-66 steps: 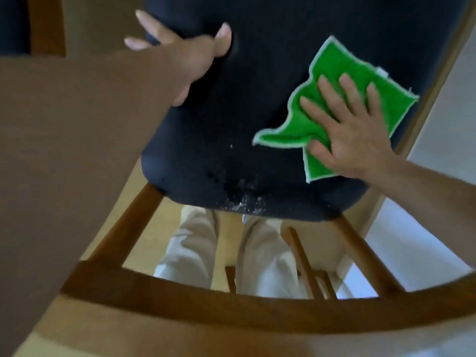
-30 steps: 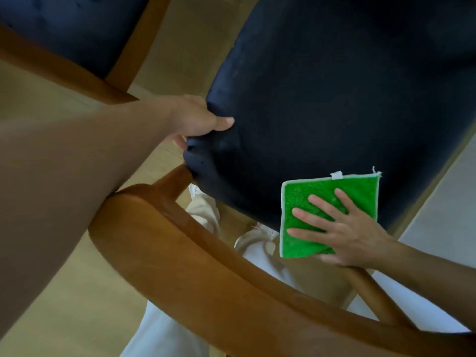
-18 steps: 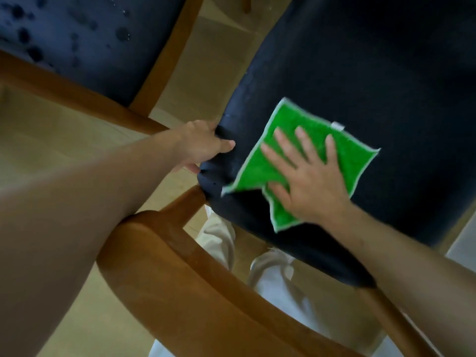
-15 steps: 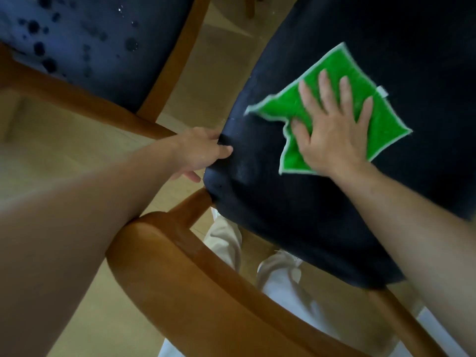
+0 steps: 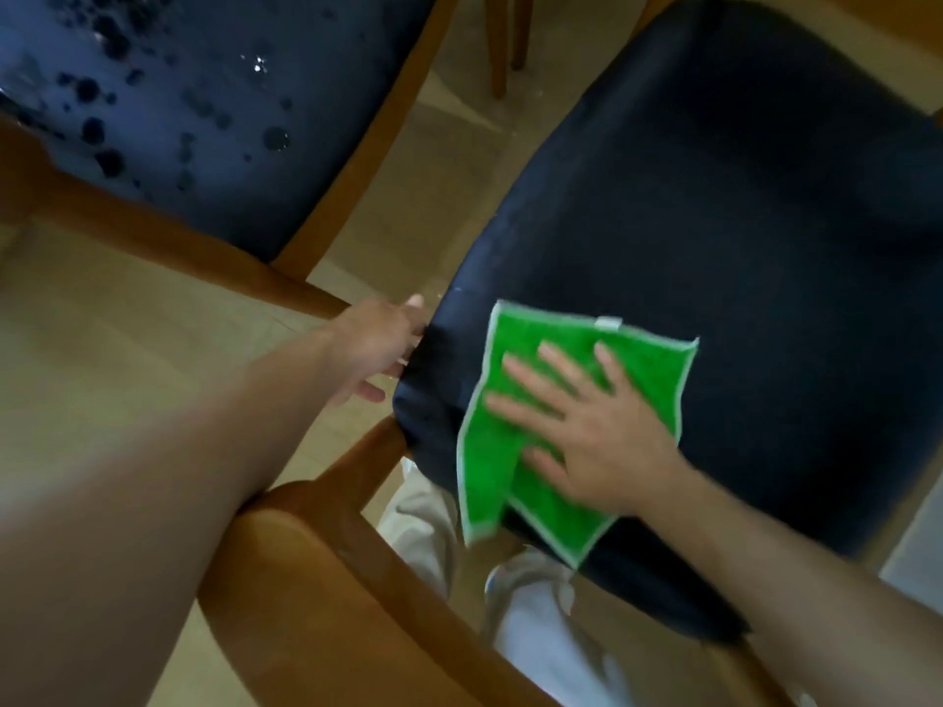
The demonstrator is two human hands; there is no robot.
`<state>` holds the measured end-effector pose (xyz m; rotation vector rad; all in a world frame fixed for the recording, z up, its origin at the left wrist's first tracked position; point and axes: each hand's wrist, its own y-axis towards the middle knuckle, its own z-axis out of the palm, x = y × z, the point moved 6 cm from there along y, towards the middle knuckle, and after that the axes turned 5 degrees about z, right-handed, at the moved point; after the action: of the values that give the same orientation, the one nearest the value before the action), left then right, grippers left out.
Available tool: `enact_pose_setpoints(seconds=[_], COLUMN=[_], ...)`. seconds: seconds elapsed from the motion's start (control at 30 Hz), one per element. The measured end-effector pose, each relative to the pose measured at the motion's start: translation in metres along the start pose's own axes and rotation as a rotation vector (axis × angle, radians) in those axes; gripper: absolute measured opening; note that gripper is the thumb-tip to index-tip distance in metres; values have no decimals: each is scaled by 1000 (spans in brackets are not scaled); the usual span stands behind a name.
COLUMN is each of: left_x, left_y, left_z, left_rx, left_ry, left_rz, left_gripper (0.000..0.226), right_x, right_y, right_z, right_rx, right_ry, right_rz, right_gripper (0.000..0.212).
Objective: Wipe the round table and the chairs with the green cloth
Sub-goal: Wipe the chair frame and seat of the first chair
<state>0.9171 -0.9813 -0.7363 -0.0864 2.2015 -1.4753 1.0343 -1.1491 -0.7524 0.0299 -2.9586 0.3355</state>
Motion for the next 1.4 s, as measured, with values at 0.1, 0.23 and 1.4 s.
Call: enact_pose_setpoints(seconds=[0.1, 0.23, 1.4], left_x=[2, 2, -24], left_y=[2, 3, -112], left_z=[-2, -1, 8], left_rx=[-10, -20, 273], left_ry=[15, -25, 936], left_rz=[-32, -80, 74], left_gripper=[64, 82, 41], right_x=[-79, -118, -68], right_y=[71, 122, 3], right_z=[-25, -41, -4], right_rx=[-72, -154, 172], right_ry=[64, 197, 23], right_rz=[478, 873, 346], right_gripper=[60, 60, 63])
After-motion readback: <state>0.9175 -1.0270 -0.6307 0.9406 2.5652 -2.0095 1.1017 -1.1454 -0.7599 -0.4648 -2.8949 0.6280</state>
